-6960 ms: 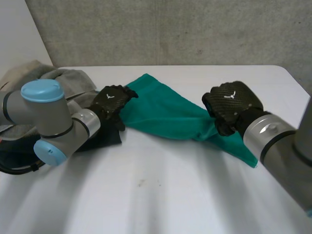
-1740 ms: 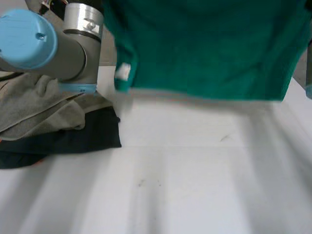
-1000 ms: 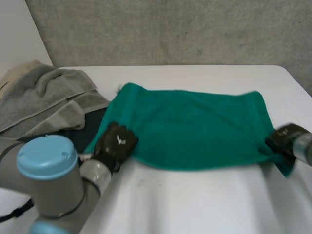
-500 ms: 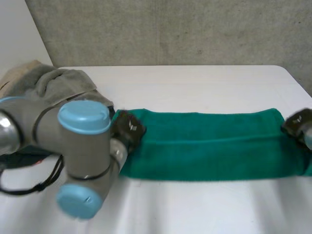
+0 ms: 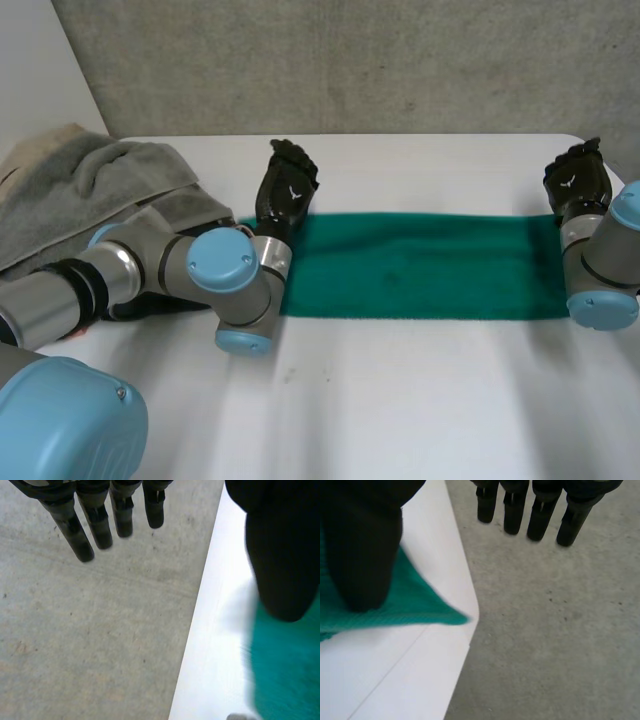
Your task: Fold the laundry.
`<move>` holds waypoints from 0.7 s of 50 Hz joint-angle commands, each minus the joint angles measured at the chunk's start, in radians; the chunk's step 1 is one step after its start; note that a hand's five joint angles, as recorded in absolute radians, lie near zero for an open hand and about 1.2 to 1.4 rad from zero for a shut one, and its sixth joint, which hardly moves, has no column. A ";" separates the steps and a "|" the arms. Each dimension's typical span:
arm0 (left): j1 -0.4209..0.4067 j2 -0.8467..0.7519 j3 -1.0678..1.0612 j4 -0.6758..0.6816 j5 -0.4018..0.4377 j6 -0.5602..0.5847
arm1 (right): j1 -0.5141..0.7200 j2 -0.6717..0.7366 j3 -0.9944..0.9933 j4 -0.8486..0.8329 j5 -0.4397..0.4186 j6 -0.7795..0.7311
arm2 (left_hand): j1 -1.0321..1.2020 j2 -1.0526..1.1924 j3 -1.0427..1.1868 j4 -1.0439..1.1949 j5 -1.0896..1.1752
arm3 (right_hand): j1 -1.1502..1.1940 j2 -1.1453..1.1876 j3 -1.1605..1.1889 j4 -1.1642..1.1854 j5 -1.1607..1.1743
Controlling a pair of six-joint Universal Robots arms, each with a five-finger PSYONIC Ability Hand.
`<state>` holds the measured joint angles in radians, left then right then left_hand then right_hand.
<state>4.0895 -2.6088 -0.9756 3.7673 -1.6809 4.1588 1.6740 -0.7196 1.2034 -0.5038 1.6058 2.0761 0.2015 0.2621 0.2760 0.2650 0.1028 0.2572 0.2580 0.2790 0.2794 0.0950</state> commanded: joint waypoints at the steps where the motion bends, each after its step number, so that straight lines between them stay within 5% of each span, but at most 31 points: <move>1: -0.012 0.096 -0.103 0.075 0.040 -0.052 | 0.012 -0.138 0.064 -0.002 0.045 0.088 | -0.027 -0.088 -0.102 -0.090 -0.103 | -0.083 -0.083 -0.104 -0.105 -0.095; 5: -0.021 0.179 -0.173 0.101 0.038 -0.065 | 0.003 -0.216 0.107 0.036 0.022 0.160 | -0.027 -0.088 -0.102 -0.090 -0.103 | -0.083 -0.083 -0.104 -0.105 -0.095; 13: -0.029 0.324 -0.325 0.089 0.029 -0.100 | -0.059 -0.349 0.136 0.382 -0.101 0.305 | -0.027 -0.088 -0.102 -0.090 -0.103 | -0.083 -0.083 -0.104 -0.105 -0.095; 19: -0.032 0.483 -0.495 0.081 0.012 -0.201 | -0.132 -0.388 0.197 0.652 -0.170 0.410 | -0.023 -0.084 -0.098 -0.087 -0.099 | 0.165 0.164 0.143 0.143 0.153; 29: -0.047 0.592 -0.670 0.078 0.013 -0.333 | -0.255 -0.423 0.430 0.512 -0.320 0.409 | -0.017 -0.078 -0.092 -0.081 -0.093 | 0.292 0.291 0.270 0.269 0.279; 35: -0.047 0.590 -0.690 0.078 0.012 -0.336 | -0.261 -0.393 0.467 0.361 -0.316 0.406 | -0.014 -0.075 -0.089 -0.078 -0.090 | 0.297 0.297 0.276 0.275 0.285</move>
<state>4.0425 -2.0150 -1.6485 3.8457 -1.6685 3.8259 1.4199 -1.1427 1.6324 0.0054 1.2902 2.4877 0.1907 0.2030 0.2089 0.2030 0.0471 0.4580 0.4501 0.4616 0.4628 0.2999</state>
